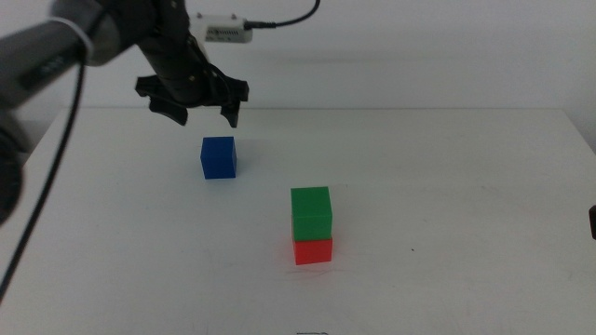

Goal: Stack red cubes first, then green, then blue cubes in a specific spot.

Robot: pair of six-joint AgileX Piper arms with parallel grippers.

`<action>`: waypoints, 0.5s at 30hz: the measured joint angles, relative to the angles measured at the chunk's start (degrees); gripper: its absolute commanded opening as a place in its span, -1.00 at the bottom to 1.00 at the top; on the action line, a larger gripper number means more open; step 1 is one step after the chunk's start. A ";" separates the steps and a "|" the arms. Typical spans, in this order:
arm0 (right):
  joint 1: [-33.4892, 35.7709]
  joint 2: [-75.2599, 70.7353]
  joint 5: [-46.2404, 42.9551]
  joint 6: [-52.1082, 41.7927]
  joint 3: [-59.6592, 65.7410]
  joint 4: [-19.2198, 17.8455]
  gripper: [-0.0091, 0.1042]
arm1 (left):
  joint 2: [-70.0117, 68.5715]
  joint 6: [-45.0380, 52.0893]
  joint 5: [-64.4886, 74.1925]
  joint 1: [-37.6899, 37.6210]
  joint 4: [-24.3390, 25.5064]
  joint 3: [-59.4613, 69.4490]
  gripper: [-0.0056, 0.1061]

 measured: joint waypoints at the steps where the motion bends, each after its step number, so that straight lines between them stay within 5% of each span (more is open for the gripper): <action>1: 0.00 0.00 0.00 0.00 0.00 0.00 0.56 | 1.48 -0.38 0.15 -0.12 0.01 -0.95 0.68; 15: 0.00 0.00 0.00 0.00 0.00 0.00 0.56 | 12.07 -4.67 -2.31 -0.28 0.50 -5.80 0.64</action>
